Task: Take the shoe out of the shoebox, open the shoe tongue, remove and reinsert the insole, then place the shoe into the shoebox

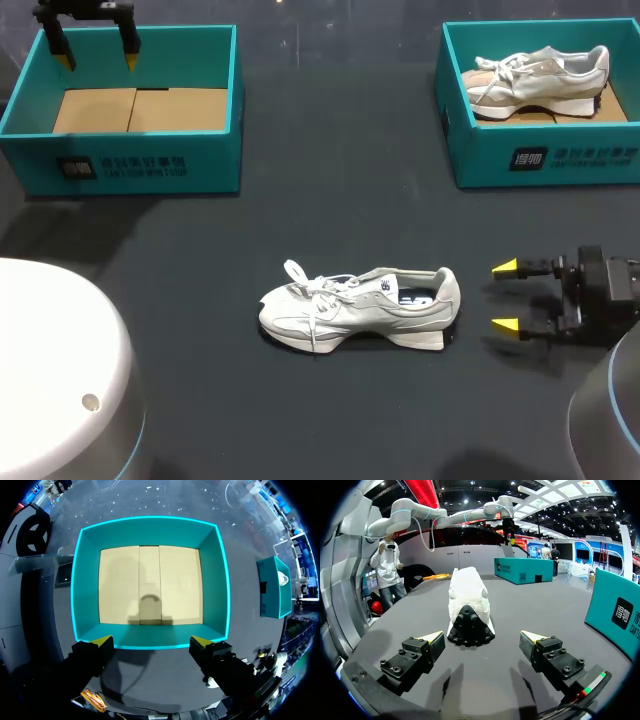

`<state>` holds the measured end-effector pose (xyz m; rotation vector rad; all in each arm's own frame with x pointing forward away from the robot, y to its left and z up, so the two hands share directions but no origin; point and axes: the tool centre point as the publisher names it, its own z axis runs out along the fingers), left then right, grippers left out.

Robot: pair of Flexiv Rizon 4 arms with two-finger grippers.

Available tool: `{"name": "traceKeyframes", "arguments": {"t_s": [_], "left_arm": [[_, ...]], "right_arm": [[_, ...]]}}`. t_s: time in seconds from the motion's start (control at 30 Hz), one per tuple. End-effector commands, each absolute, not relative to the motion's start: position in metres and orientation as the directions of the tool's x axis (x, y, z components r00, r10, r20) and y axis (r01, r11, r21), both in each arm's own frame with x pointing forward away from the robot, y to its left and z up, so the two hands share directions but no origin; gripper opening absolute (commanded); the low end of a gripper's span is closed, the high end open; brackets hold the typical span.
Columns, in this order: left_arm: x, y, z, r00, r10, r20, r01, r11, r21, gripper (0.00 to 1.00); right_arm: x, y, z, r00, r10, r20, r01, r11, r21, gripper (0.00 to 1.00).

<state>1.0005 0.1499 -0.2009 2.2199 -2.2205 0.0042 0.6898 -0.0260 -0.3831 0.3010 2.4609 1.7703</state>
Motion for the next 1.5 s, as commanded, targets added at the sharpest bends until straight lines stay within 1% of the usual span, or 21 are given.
{"name": "traceKeyframes", "arguments": {"t_s": [0.03, 0.6, 1.5], "left_arm": [[1.000, 0.150, -0.201, 0.000, -1.000, 0.002, -1.000, 0.000, 0.000, 1.00], [1.000, 0.150, -0.201, 0.000, -1.000, 0.002, -1.000, 0.000, 0.000, 1.00], [1.000, 0.150, -0.201, 0.000, -1.000, 0.002, -1.000, 0.000, 0.000, 1.00]], "right_arm": [[0.683, -0.015, -0.384, -0.975, 0.223, 0.026, 0.097, 0.314, 0.945, 1.00], [0.681, 0.008, -0.391, -0.974, 0.228, 0.014, 0.082, 0.296, 0.952, 1.00], [0.687, 0.032, -0.399, -0.980, 0.198, 0.020, 0.077, 0.288, 0.955, 1.00]]}}
